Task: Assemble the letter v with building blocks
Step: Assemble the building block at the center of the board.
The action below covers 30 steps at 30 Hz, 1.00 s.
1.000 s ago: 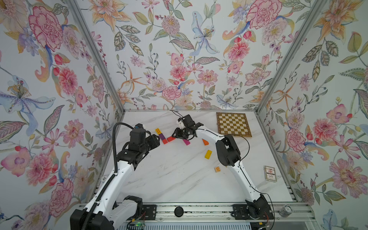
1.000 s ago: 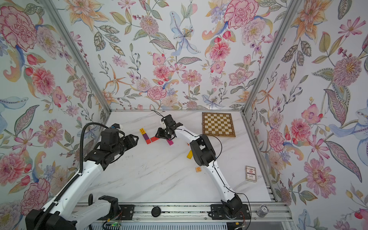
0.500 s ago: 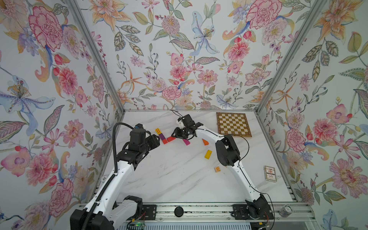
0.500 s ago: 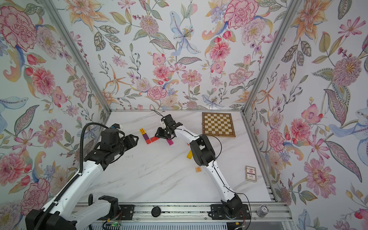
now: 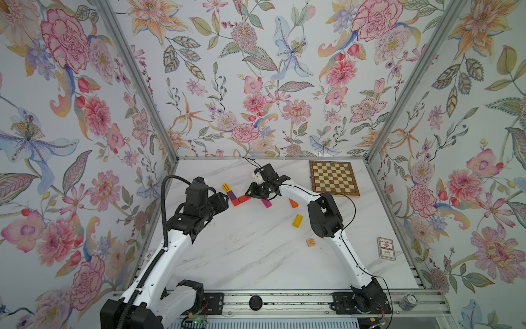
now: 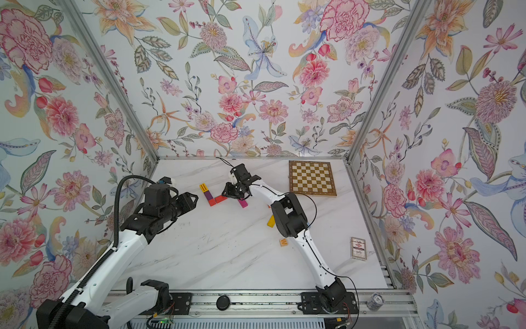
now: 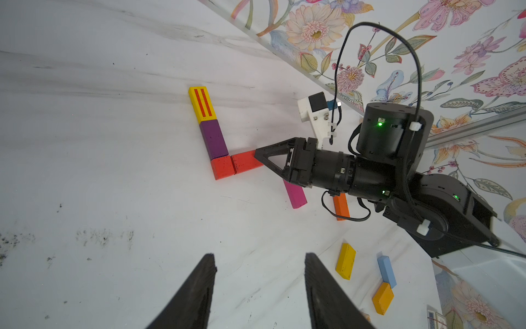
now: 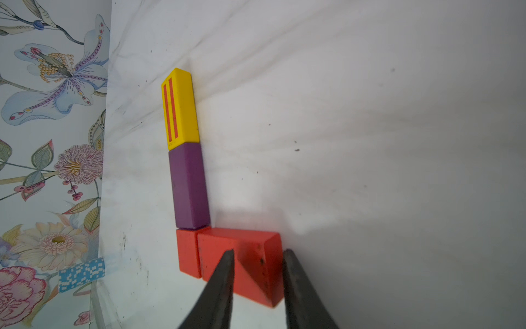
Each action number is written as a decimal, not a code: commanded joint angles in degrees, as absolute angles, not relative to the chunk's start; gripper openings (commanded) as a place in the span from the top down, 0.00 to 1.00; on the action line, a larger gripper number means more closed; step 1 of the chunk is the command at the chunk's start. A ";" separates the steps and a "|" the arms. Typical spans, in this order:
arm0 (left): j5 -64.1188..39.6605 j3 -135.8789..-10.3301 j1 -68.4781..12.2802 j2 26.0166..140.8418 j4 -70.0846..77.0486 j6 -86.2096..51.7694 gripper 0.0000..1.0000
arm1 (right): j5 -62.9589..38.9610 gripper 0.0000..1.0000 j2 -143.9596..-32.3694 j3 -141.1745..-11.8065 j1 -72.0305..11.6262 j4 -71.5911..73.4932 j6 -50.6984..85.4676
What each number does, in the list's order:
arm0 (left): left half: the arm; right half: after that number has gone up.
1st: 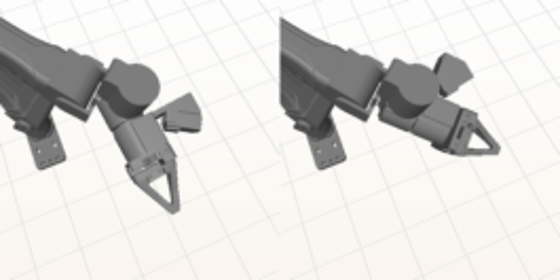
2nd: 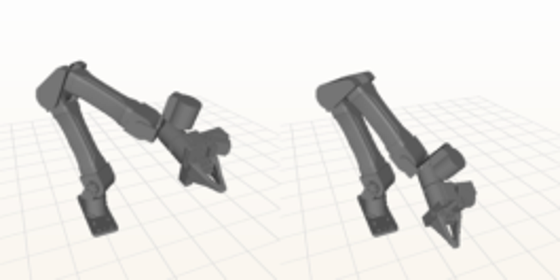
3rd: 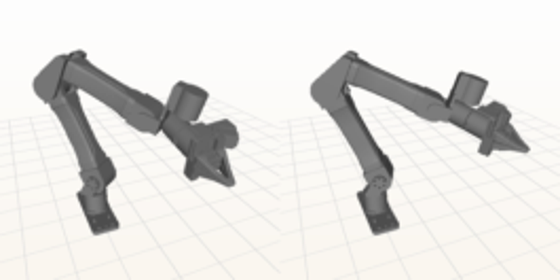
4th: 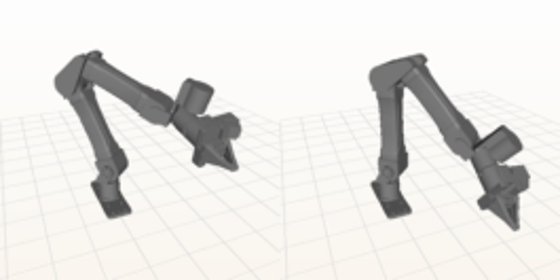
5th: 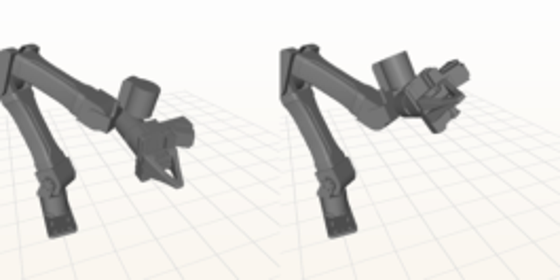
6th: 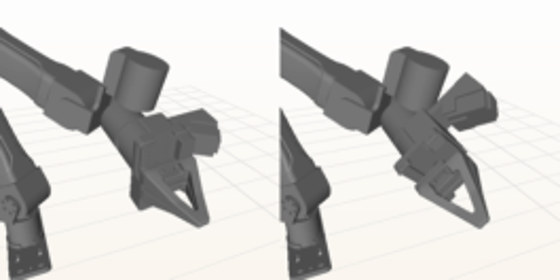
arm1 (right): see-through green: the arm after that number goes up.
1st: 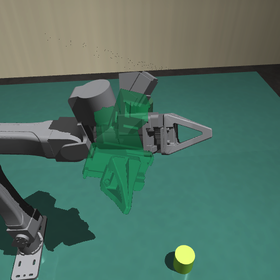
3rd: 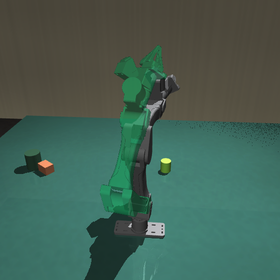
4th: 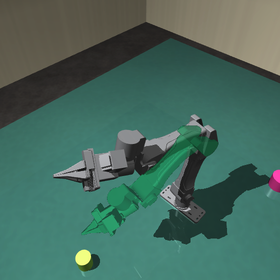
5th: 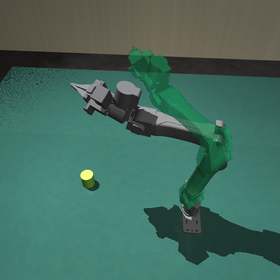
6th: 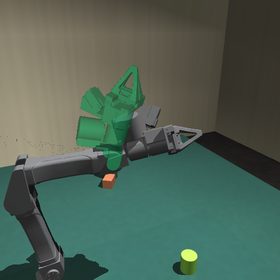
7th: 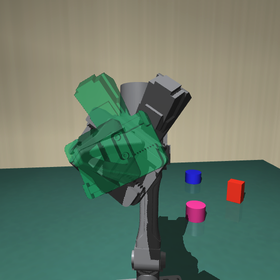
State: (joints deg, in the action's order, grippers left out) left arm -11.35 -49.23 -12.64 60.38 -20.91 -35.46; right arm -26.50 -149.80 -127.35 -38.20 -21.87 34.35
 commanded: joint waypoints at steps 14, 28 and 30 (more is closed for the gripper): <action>-11.59 -48.78 -12.83 60.19 -21.88 -35.46 0.46 | -26.63 0.74 -151.81 -128.58 -38.63 -23.47 34.83; -11.54 -48.82 -12.83 60.47 -21.80 -35.41 0.46 | -27.15 0.69 -153.02 -130.33 -38.49 -23.47 35.57; -11.58 -48.78 -12.83 60.47 -21.80 -35.42 0.46 | -27.16 0.70 -153.19 -130.51 -38.46 -23.47 35.60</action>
State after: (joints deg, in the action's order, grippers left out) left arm -11.38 -49.23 -12.67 60.38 -20.91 -35.44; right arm -26.70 -150.89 -129.03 -38.20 -22.04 35.00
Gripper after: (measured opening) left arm 0.544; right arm 0.306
